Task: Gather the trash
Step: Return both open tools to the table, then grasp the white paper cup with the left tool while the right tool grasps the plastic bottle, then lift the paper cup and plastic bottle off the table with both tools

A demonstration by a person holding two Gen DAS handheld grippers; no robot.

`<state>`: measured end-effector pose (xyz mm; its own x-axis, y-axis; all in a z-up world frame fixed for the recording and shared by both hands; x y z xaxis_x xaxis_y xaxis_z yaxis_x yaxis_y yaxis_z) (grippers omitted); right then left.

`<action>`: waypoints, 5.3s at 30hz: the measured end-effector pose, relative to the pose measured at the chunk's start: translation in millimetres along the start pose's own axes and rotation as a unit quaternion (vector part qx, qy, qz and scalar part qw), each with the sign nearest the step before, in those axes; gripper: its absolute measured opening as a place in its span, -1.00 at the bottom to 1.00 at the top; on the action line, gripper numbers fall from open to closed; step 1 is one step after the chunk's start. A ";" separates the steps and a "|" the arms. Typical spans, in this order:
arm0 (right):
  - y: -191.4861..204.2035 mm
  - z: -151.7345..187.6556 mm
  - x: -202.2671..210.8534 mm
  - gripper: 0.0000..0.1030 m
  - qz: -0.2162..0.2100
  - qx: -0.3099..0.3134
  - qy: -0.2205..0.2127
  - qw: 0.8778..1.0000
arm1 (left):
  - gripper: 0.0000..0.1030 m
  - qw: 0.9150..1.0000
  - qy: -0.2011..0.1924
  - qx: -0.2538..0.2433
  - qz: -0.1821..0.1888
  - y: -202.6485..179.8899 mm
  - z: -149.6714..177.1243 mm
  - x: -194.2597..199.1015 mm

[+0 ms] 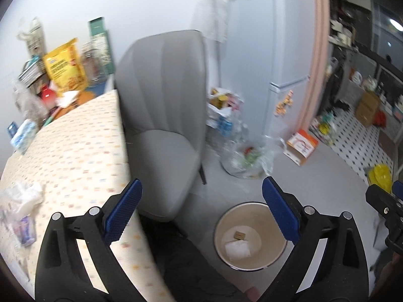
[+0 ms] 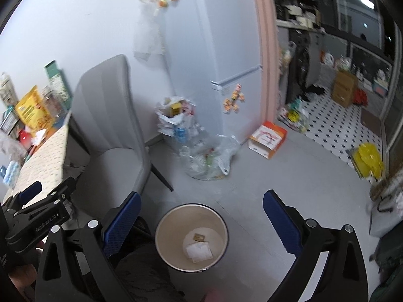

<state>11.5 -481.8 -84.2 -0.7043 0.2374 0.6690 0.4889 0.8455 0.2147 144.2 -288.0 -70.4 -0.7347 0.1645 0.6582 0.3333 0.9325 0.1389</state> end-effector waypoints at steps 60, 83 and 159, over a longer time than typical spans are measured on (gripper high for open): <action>356.7 146.3 82.0 0.85 -0.160 0.291 0.024 0.943 | 0.84 0.944 0.018 0.273 -0.183 359.1 202.3 110.8; 372.3 145.1 51.2 0.85 -0.180 0.288 0.057 0.939 | -0.47 0.943 0.048 0.292 -0.155 374.3 196.5 74.7; 392.2 120.0 58.9 -0.53 -0.288 0.276 0.077 0.914 | -0.46 0.961 0.003 0.228 -0.155 335.4 131.5 78.4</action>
<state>100.1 -78.8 -46.0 -0.6614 -0.3577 0.6593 -0.3046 0.9313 0.1997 120.6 79.9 -69.6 -0.7531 -0.1440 0.6419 -0.1948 0.9808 -0.0086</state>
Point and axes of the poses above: each gripper's, at about its wrist camera, not at the fingertips, and x roughly against the way its jaws point, y to its left, z to its underside, the point moved 1 cm from there along -x, roughly the way its jaws point, and after that the axes turned 5 degrees about -z, right-handed, at the moved point
